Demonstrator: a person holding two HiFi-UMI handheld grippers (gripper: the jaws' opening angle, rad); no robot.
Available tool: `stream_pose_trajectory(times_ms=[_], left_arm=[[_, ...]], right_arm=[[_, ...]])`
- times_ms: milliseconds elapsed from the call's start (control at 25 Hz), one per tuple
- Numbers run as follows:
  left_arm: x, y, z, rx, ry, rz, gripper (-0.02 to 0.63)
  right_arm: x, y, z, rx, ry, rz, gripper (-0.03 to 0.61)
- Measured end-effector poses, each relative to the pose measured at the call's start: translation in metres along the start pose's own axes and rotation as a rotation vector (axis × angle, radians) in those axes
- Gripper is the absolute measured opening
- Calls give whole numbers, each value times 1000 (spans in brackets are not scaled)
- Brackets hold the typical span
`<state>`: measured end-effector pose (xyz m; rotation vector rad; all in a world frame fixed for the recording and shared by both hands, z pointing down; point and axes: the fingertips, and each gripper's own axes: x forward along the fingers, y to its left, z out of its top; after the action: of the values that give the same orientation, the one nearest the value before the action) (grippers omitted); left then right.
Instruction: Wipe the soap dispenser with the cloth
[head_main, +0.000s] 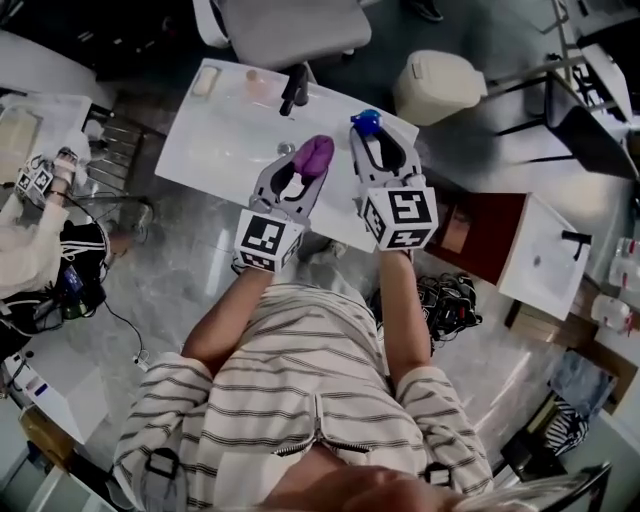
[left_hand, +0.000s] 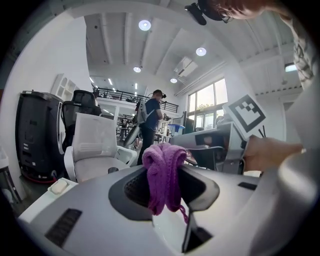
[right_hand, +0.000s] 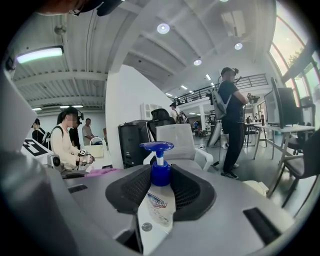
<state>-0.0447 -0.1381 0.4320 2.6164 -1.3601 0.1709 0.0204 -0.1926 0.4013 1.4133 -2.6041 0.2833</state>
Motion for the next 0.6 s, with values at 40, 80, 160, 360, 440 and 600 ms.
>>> stream_pose_trajectory(times_ms=[40, 80, 160, 360, 440, 600], left_arm=[[-2, 0, 2, -1, 0, 1, 132], [-5, 0, 4, 0, 0, 1, 132], [-9, -3, 8, 5, -5, -6, 132], [-19, -17, 18, 36, -20, -31, 132], [-21, -18, 20, 42, -22, -35, 132], [-23, -23, 22, 43, -24, -45, 132]], right_arm=[[-3, 4, 4, -8, -2, 5, 130], [-6, 9, 7, -12, -5, 10, 130], [-12, 16, 14, -9, -17, 19, 132], [-27, 31, 22, -23, -33, 20, 132], [-30, 33, 23, -30, -33, 21, 132], [-35, 35, 25, -31, -32, 16, 131]])
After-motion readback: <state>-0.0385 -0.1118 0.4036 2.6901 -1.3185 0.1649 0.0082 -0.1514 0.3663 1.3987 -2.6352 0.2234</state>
